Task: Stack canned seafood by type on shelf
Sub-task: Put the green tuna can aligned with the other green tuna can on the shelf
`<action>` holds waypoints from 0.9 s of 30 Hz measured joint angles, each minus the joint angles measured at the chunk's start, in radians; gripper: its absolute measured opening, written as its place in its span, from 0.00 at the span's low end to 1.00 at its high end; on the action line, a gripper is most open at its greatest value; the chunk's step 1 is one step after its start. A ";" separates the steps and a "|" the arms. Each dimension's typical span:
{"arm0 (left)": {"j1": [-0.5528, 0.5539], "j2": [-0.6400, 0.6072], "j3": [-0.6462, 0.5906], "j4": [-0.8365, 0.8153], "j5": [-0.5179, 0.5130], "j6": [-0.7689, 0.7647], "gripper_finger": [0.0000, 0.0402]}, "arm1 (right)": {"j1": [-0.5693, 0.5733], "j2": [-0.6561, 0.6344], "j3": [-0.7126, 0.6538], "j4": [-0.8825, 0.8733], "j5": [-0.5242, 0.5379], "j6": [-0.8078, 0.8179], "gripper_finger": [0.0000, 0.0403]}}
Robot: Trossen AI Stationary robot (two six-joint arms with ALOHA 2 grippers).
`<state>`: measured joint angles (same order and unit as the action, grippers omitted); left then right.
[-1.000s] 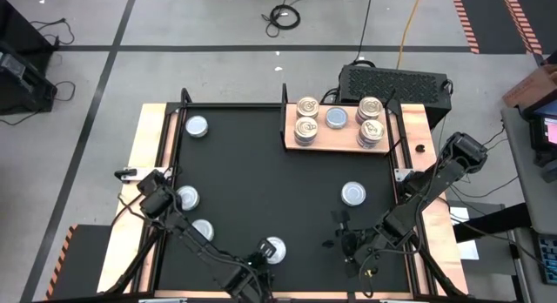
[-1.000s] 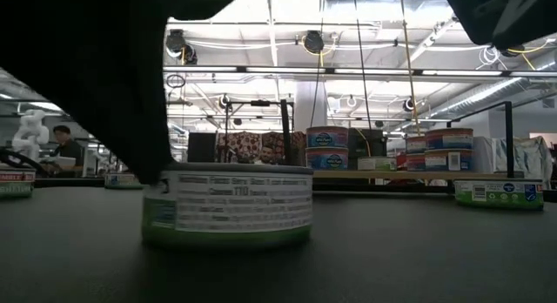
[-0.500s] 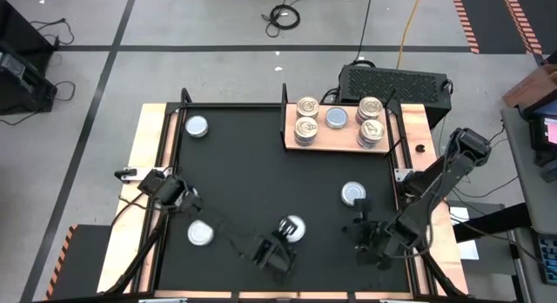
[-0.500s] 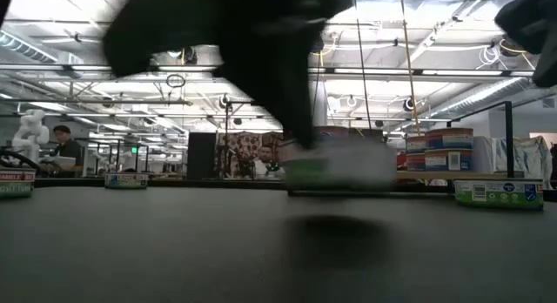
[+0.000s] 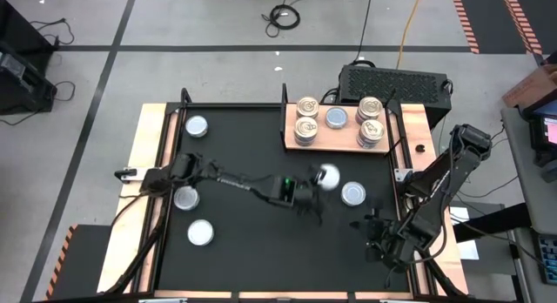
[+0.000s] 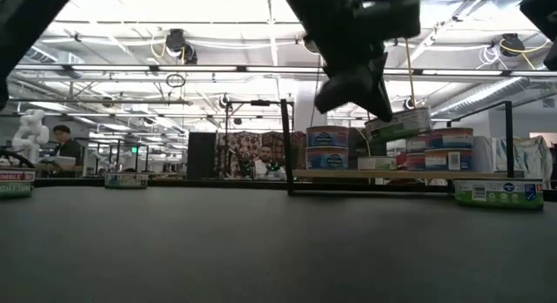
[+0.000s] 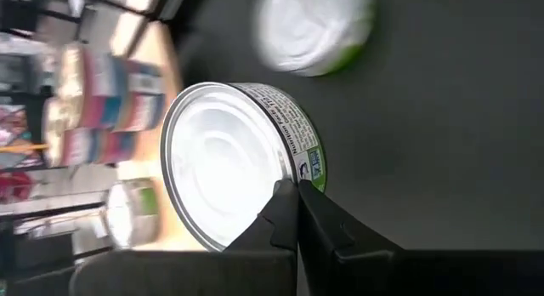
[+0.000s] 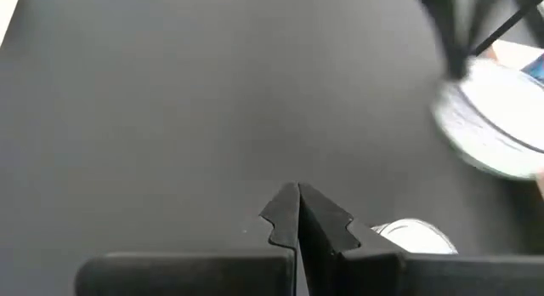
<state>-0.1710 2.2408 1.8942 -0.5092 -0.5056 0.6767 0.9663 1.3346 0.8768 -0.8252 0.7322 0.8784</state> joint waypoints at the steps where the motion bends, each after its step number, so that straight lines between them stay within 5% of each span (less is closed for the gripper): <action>1: 0.019 0.000 0.000 0.026 0.000 0.015 0.00 | 0.001 0.000 0.000 0.000 0.005 0.000 0.00; 16: 0.205 0.051 0.003 0.376 0.174 0.150 0.00 | 0.001 0.000 0.000 -0.063 0.053 0.055 0.00; 27: 0.245 0.154 0.060 0.412 0.155 0.178 0.00 | 0.000 0.000 -0.001 -0.087 0.061 0.104 0.00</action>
<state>0.0741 2.3947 1.9541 -0.0977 -0.3503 0.8543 0.9661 1.3346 0.8761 -0.9127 0.7930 0.9826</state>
